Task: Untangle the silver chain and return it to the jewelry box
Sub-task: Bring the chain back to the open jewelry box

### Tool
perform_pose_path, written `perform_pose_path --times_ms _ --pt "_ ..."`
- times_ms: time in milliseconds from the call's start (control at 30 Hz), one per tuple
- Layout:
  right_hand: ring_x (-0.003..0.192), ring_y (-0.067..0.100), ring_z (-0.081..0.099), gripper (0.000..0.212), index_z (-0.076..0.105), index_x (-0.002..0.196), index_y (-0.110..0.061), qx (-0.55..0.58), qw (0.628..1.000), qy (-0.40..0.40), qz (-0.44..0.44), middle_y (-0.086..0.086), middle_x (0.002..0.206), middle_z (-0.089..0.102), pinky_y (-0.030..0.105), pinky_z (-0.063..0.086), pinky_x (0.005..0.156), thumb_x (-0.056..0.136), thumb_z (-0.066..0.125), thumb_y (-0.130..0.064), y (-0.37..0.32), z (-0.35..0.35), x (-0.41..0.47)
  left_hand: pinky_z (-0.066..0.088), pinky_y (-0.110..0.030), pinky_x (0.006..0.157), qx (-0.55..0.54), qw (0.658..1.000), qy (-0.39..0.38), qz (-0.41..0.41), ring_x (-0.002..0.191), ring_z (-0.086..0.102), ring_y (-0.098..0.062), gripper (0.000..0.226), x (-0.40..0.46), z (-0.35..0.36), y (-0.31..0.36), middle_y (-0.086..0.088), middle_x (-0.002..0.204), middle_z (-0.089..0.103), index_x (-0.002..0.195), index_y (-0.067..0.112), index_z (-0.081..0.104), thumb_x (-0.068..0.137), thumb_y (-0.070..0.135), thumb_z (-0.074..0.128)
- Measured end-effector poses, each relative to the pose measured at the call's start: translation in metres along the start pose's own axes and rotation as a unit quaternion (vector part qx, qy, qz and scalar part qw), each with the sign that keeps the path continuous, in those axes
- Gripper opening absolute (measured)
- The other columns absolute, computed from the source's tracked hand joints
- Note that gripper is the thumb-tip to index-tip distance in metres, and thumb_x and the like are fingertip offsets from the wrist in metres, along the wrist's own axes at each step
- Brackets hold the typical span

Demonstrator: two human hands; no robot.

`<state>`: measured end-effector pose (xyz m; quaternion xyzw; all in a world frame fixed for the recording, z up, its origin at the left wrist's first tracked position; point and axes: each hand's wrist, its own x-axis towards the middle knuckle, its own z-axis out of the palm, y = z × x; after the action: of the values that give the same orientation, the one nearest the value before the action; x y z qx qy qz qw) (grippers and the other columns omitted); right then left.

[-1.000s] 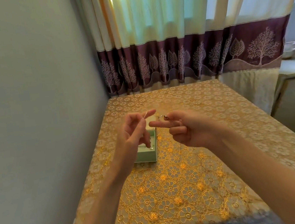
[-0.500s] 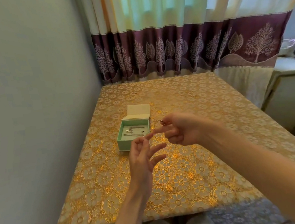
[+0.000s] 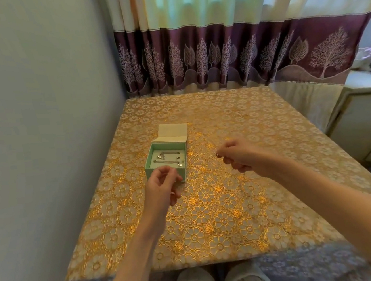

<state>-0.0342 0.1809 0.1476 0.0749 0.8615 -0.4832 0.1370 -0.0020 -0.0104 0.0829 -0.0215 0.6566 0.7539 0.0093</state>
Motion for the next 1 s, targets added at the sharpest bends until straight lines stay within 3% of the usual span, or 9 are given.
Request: perform_pose_path --times_ms 167,267,433,567,700,767,833,933,1000 --pt "0.049 0.006 0.036 0.017 0.061 0.089 -0.011 0.033 0.999 -0.017 -0.019 -0.004 0.063 0.045 0.015 0.029 0.04 0.094 0.05 -0.022 0.004 -0.02 -0.002 0.037 -0.011 0.042 0.249 0.962 -0.108 0.029 0.049 0.048 -0.004 0.002 0.013 -0.022 0.021 -0.003 0.07 0.058 0.088 0.015 0.06 0.087 0.017 0.061" --pt "0.049 0.006 0.034 0.017 0.06 0.089 -0.009 0.053 0.997 -0.032 -0.038 -0.004 0.062 0.042 0.016 0.026 0.042 0.095 0.049 -0.021 0.005 -0.032 -0.003 0.037 -0.011 0.043 0.337 0.93 -0.146 0.027 0.046 0.048 0.003 0.004 0.02 -0.032 0.03 0.001 0.069 0.059 0.085 0.016 0.064 0.085 0.02 0.063" --pt "0.049 0.006 0.032 0.018 0.058 0.086 -0.008 0.069 0.996 -0.027 -0.041 -0.004 0.061 0.038 0.018 0.024 0.045 0.095 0.048 -0.02 0.013 -0.041 0.001 0.037 -0.014 0.044 0.364 0.917 -0.164 0.026 0.049 0.049 -0.001 0.008 0.029 -0.041 0.041 0.001 0.067 0.062 0.087 0.017 0.066 0.088 0.022 0.06" --pt "0.051 0.007 0.041 0.015 0.056 0.082 -0.012 0.175 0.984 -0.013 -0.009 -0.002 0.065 0.045 0.018 0.033 0.047 0.094 0.05 -0.018 0.022 -0.051 0.008 0.039 -0.015 0.046 0.382 0.91 -0.157 0.026 0.054 0.053 -0.005 0.008 0.035 -0.049 0.041 -0.002 0.071 0.065 0.089 0.016 0.066 0.089 0.018 0.058" --pt "0.072 0.017 0.059 0.013 0.057 0.087 -0.008 0.231 0.972 -0.028 -0.026 0.005 0.079 0.061 0.03 0.05 0.073 0.094 0.048 -0.014 0.019 -0.052 0.012 0.046 -0.016 0.054 0.39 0.907 -0.158 0.01 0.065 0.06 -0.008 0.009 0.039 -0.053 0.031 -0.002 0.077 0.068 0.09 0.014 0.065 0.089 0.018 0.057" --pt "0.083 0.019 0.062 0.014 0.058 0.09 -0.007 0.201 0.977 -0.028 -0.069 0.006 0.087 0.064 0.034 0.049 0.086 0.095 0.047 -0.015 0.01 -0.049 0.014 0.047 -0.015 0.058 0.376 0.912 -0.163 -0.007 0.071 0.063 -0.01 0.009 0.04 -0.053 0.021 -0.003 0.081 0.069 0.09 0.014 0.065 0.09 0.018 0.057" --pt "0.09 0.018 0.061 0.013 0.059 0.093 -0.009 0.134 0.983 -0.022 -0.12 0.005 0.092 0.065 0.033 0.047 0.089 0.094 0.048 -0.016 -0.004 -0.046 0.014 0.048 -0.014 0.063 0.364 0.916 -0.167 -0.02 0.079 0.065 -0.01 0.008 0.039 -0.052 0.012 -0.001 0.085 0.07 0.091 0.016 0.065 0.089 0.019 0.058" --pt "0.086 0.016 0.058 0.014 0.058 0.095 -0.005 0.046 0.982 -0.021 -0.183 0.005 0.09 0.062 0.028 0.047 0.084 0.092 0.05 -0.015 -0.033 -0.041 0.012 0.049 -0.022 0.081 0.397 0.902 -0.168 -0.026 0.091 0.062 -0.008 0.009 0.041 -0.052 0.004 0.005 0.094 0.068 0.093 0.022 0.066 0.089 0.026 0.059" --pt "0.079 0.013 0.056 0.01 0.058 0.09 -0.007 0.012 0.976 -0.025 -0.216 0.004 0.085 0.059 0.025 0.047 0.077 0.091 0.051 -0.014 -0.054 -0.038 0.01 0.048 -0.021 0.083 0.397 0.902 -0.168 -0.03 0.094 0.059 -0.003 0.013 0.044 -0.05 0.004 0.006 0.106 0.065 0.1 0.026 0.062 0.088 0.029 0.06"
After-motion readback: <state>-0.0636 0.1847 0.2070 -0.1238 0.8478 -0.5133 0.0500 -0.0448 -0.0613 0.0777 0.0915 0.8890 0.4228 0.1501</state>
